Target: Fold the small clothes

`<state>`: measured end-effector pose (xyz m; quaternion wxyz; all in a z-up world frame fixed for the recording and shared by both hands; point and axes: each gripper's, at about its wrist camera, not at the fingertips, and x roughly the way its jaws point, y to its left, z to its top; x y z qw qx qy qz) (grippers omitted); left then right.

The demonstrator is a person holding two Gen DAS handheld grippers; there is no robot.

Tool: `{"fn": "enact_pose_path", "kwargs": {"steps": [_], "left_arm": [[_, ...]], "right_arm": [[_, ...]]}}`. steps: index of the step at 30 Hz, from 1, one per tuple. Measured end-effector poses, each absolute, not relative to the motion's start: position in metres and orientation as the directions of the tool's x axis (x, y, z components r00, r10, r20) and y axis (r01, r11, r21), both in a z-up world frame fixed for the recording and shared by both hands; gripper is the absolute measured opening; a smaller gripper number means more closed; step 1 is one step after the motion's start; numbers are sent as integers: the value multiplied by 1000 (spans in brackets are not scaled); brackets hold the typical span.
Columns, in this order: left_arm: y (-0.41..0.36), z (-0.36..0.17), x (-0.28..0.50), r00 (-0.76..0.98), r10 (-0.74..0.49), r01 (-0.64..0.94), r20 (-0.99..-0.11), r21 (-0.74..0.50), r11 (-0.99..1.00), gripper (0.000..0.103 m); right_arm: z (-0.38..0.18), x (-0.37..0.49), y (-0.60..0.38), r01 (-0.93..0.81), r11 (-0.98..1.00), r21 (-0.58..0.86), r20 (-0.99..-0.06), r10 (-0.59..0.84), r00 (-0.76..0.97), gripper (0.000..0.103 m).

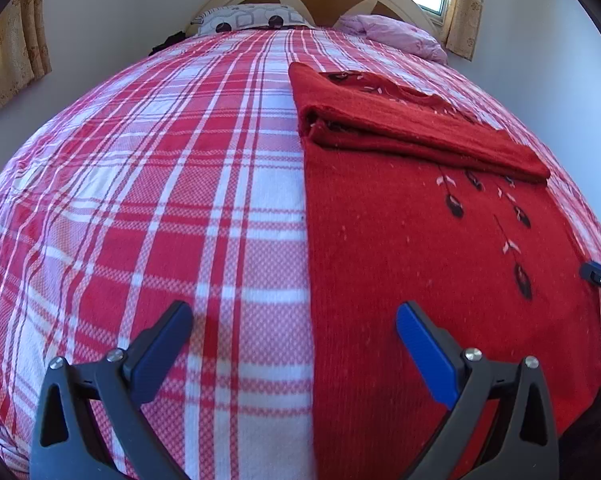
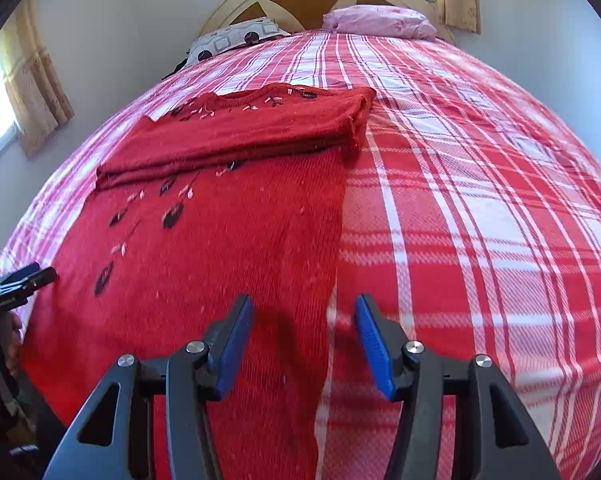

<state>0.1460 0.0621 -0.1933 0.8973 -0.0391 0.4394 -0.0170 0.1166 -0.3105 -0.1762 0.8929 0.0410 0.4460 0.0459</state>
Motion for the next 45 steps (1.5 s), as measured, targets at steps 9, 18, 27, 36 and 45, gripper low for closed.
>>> {"fn": "enact_pose_path", "kwargs": {"steps": [9,18,27,36,45], "left_arm": [[61,-195,115,612,-72,21,-788,-75,997,103],[57,-197,81,605,-88,65,-791,-61,996,103],[55,-198,59,589,-99,83,-802,-61,995,103],[48,-195,42,597,-82,68,-798,-51,996,90],[46,-195,36,595,-94,68,-798,-66,996,87]], "right_arm": [[-178,81,-308,-43,992,121,-796,123,593,54],[-182,41,-308,-45,990,131,-798,132,588,54],[-186,8,-315,-42,982,182,-802,173,572,54],[-186,-5,-312,-44,978,202,-794,190,578,38],[-188,-10,-312,-49,971,236,-792,221,568,36]]}}
